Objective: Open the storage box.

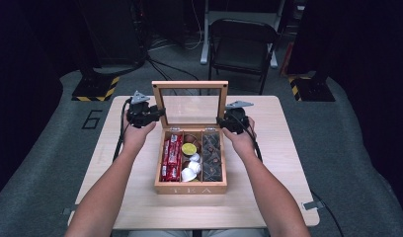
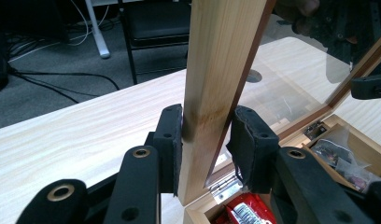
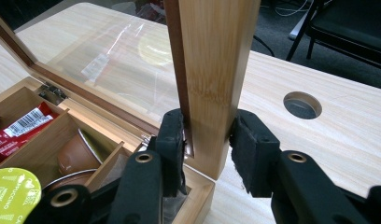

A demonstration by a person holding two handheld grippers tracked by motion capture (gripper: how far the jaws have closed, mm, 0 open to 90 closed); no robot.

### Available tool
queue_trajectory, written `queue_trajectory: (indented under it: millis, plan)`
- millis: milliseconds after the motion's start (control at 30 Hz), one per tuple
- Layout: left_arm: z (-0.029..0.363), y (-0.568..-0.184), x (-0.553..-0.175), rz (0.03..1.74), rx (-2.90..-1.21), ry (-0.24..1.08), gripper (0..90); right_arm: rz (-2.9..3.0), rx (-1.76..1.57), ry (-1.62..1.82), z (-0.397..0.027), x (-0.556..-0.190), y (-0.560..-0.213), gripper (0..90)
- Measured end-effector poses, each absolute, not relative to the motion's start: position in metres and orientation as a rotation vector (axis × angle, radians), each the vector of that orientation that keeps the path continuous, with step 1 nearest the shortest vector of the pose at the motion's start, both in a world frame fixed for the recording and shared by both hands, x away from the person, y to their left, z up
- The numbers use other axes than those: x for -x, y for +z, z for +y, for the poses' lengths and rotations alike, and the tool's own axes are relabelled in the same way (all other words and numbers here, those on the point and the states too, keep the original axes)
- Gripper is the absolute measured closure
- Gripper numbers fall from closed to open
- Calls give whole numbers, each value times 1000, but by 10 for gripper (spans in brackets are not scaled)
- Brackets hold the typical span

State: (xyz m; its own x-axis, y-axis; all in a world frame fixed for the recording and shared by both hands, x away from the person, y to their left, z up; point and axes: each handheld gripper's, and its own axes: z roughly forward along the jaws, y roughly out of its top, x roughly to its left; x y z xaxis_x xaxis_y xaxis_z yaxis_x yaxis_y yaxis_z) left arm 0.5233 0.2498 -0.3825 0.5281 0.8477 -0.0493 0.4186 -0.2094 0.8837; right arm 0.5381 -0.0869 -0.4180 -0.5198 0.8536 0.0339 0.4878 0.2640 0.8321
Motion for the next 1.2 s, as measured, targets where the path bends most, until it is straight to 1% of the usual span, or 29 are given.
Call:
queue_trajectory:
  millis: [200,233,333,600,833,1200]
  plan:
    - [250,-384,-525,1057,-1810,571,640,2111,-1219,1168,-87,-539,-418,646]
    - [250,-385,-526,1072,-1827,551,635,2109,-1224,1171,-87,-539,-419,646]
    - [250,-386,-526,1073,-1848,544,609,2109,-1226,1171,-87,-540,-419,647]
    - [251,-382,-519,1070,-1841,539,578,2108,-1225,1159,-87,-545,-418,649]
    - [250,-377,-512,1050,-1828,529,576,2112,-1248,1150,-85,-546,-417,650]
    - [256,-379,-502,1041,-1834,514,572,2116,-1273,1155,-86,-553,-418,650]
